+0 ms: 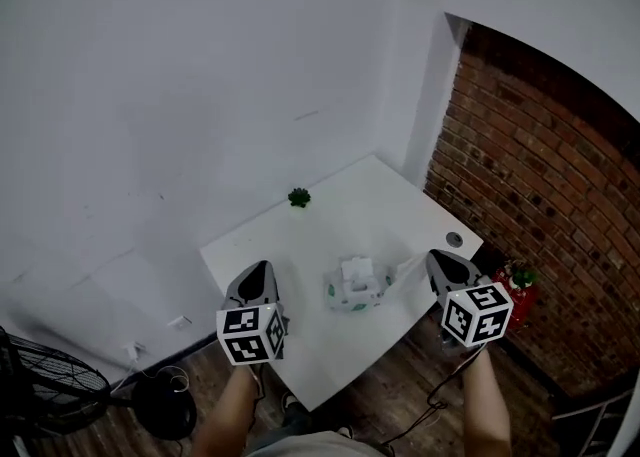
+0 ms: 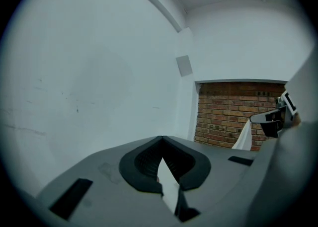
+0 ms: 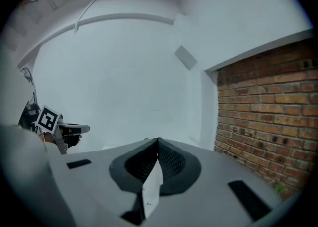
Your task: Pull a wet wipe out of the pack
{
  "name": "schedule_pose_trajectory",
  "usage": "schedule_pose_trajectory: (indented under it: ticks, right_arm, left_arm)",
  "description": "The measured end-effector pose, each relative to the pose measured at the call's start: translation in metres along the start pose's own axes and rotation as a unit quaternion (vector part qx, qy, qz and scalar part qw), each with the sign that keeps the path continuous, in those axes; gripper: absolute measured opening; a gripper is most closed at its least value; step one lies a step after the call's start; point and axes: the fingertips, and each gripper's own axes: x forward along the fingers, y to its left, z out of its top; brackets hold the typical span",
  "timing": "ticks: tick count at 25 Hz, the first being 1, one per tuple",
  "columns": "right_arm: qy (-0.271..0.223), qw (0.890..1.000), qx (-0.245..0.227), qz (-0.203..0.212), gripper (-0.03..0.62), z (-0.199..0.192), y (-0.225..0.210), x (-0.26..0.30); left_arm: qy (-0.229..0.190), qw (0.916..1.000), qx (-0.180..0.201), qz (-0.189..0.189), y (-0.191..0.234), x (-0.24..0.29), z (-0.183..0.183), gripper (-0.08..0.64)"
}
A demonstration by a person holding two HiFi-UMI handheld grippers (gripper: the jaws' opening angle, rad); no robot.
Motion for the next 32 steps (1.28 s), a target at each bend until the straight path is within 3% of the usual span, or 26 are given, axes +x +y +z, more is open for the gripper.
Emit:
schedule_pose_trajectory:
  ticks: [3,7,12,32]
  right_arm:
    - [-0.028,0.998,0.022,-0.059,0.002,-0.01,-0.008,-0.016]
    - [-0.061,0.986,0.058,-0.143,0.002,-0.025,-0.018,-0.038]
    - [-0.078,0.972,0.093,-0.201,0.002,-0.036,-0.025,-0.058]
    - [-0.089,0.97,0.096,-0.207,0.002,-0.017,-0.019,-0.05]
  left_arm:
    - [-0.004,0.9998,0.003,-0.018,-0.014,0.011,0.012,0.0]
    - [-0.003,0.9989,-0.008,-0.046,-0.034,0.024,0.018,0.0]
    - [0.002,0.9976,0.005,-0.068,-0.049,0.029,0.019,0.0]
    - [0.003,0.9981,-0.013,-0.06,-0.029,0.043,0.018,0.0]
